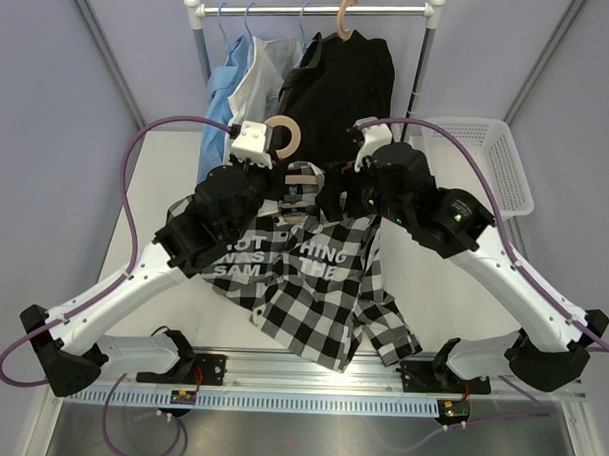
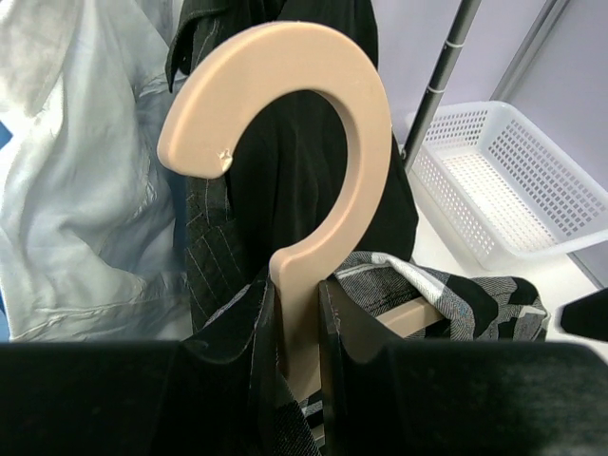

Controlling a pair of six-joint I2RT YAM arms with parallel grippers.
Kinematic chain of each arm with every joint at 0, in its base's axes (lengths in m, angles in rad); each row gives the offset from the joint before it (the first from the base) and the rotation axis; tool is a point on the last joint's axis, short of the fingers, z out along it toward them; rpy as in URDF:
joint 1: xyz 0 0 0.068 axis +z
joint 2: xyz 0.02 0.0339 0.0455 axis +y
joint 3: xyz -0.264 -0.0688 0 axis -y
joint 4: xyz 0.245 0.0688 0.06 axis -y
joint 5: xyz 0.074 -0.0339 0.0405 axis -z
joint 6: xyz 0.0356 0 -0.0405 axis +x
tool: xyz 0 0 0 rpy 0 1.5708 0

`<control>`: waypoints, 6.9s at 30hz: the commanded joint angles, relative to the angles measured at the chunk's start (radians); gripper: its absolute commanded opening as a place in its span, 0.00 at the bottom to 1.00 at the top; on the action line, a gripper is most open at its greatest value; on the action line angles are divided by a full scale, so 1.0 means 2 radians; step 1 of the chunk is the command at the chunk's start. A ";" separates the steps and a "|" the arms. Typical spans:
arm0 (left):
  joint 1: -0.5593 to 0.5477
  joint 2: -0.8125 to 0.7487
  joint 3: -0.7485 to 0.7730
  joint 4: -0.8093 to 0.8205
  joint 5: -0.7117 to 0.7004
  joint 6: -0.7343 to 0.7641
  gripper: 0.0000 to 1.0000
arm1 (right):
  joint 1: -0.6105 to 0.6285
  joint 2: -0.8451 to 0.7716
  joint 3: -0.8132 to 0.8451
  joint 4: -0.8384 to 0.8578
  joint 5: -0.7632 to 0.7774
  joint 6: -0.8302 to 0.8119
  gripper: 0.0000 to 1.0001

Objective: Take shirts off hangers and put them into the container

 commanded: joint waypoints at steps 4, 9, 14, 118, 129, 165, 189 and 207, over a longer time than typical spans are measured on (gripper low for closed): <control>-0.005 -0.007 0.029 0.052 -0.032 -0.005 0.00 | 0.020 0.038 0.023 -0.007 0.071 0.047 0.79; -0.007 -0.020 0.019 0.052 -0.034 0.002 0.00 | 0.021 0.054 0.021 -0.007 0.097 0.060 0.61; -0.007 -0.047 0.006 0.029 -0.041 -0.002 0.00 | 0.019 0.043 -0.002 -0.010 0.169 0.052 0.14; -0.004 -0.057 0.065 -0.037 0.317 0.022 0.00 | -0.145 0.009 0.094 -0.181 -0.418 -0.284 0.85; -0.004 -0.062 0.058 -0.036 0.297 0.041 0.00 | -0.133 -0.013 0.044 -0.168 -0.424 -0.286 0.52; -0.007 -0.139 -0.009 -0.080 0.231 -0.048 0.65 | -0.133 -0.078 -0.043 -0.137 -0.351 -0.260 0.00; -0.046 -0.046 0.004 -0.083 0.171 -0.082 0.52 | -0.132 -0.060 -0.035 -0.107 -0.278 -0.215 0.00; -0.051 -0.045 0.001 -0.148 -0.004 -0.070 0.00 | -0.132 -0.119 -0.066 -0.122 -0.297 -0.225 0.00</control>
